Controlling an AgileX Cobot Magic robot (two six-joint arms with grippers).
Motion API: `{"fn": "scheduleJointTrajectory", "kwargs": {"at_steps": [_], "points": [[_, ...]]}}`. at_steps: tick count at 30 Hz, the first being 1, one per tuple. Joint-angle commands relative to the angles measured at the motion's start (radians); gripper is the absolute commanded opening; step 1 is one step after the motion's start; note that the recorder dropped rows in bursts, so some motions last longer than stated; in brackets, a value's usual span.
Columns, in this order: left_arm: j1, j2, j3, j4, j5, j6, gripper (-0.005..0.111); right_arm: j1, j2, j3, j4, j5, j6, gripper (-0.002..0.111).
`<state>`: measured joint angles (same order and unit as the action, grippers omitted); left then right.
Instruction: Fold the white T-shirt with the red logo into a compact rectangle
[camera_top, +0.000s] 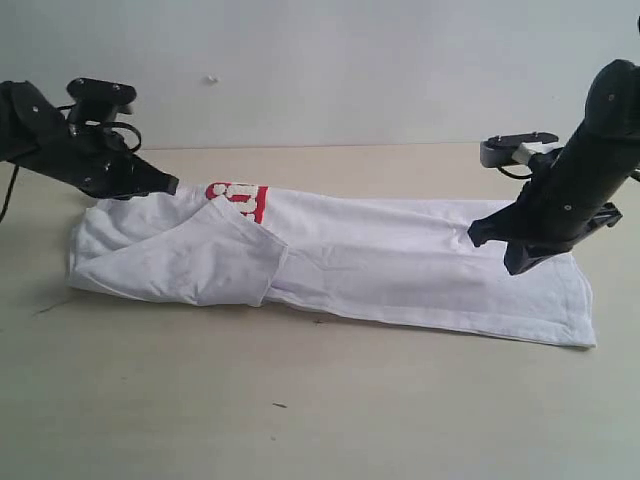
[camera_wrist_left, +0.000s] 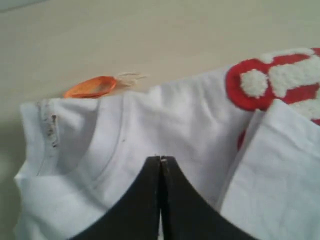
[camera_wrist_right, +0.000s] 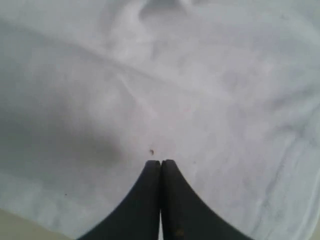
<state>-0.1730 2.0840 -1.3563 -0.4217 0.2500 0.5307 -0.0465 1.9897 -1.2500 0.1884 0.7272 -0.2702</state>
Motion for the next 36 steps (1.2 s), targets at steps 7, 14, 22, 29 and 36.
{"fn": "scheduleJointTrajectory", "kwargs": {"at_steps": [7,14,22,29,36], "points": [[0.025,0.132,0.005,0.029,0.021,-0.045,0.0,0.001,0.06,0.007,-0.055,-0.072,0.039,0.0],[0.106,0.162,0.005,0.167,0.112,-0.19,0.0,0.001,0.068,0.007,-0.114,-0.076,0.091,0.0],[0.159,0.162,0.021,0.225,0.371,-0.165,0.0,0.001,0.07,0.007,-0.108,-0.077,0.091,0.0],[0.153,0.111,0.112,0.286,0.612,-0.146,0.0,0.001,0.07,0.007,-0.11,-0.089,0.091,0.0],[0.153,-0.012,0.176,0.283,0.592,-0.164,0.0,0.001,0.07,0.007,-0.11,-0.085,0.096,0.0]]}}
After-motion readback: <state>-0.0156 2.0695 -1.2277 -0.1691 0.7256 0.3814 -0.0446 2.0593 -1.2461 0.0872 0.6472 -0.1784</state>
